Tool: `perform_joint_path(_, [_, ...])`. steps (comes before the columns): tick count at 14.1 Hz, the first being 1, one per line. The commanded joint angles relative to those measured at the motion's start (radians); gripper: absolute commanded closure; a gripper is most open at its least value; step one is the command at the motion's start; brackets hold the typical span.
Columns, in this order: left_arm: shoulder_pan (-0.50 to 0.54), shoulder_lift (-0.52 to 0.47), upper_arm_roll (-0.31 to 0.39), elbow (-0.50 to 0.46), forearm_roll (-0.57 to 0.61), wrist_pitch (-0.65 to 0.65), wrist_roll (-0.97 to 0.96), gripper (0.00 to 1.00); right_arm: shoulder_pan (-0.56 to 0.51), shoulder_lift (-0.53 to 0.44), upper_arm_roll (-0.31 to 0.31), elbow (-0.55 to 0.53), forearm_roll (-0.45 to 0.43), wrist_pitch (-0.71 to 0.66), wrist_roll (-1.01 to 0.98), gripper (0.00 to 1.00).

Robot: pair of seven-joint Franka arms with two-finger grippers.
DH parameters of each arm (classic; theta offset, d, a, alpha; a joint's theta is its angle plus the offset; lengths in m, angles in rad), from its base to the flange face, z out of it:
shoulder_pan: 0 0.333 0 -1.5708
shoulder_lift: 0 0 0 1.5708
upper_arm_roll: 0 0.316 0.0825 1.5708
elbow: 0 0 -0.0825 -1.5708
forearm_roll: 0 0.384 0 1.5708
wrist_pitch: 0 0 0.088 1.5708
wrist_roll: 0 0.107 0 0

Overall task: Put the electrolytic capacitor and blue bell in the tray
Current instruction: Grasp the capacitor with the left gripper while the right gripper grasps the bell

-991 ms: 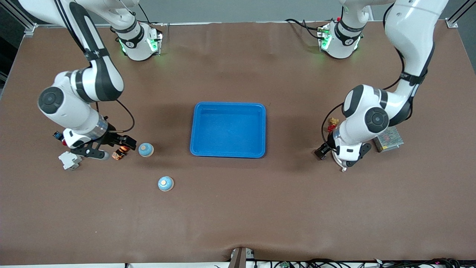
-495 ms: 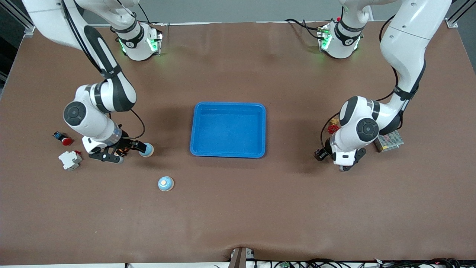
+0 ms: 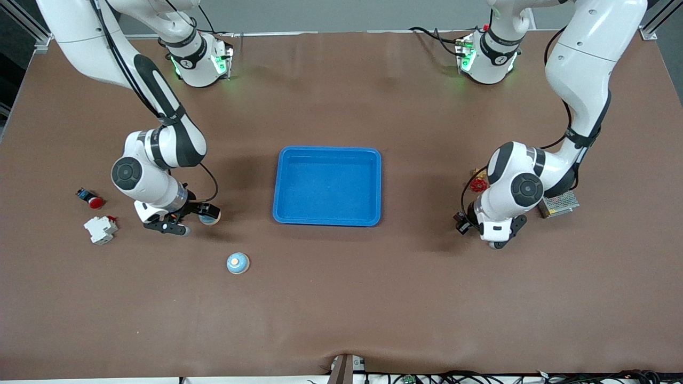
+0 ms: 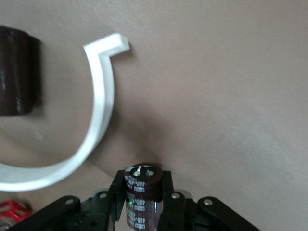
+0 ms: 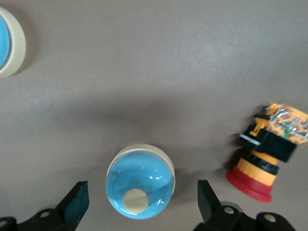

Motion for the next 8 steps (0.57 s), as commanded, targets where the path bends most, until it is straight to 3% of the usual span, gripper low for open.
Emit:
perform_joint_path(1, [-0.051, -0.043, -0.007, 0.011, 0.024, -0.056, -0.091, 1.0, 0.027, 0.013, -0.012, 0.006, -0.003, 0.003, 0.033, 0.0])
perform_joint_path(5, [-0.192, -0.072, -0.018, 0.065, 0.023, -0.157, -0.292, 1.0, 0.023, 0.024, -0.014, 0.009, -0.031, 0.007, 0.034, 0.0])
perform_joint_path(8, [-0.303, -0.06, -0.018, 0.102, 0.02, -0.162, -0.503, 1.0, 0.02, 0.03, -0.014, 0.009, -0.033, 0.03, 0.034, 0.0])
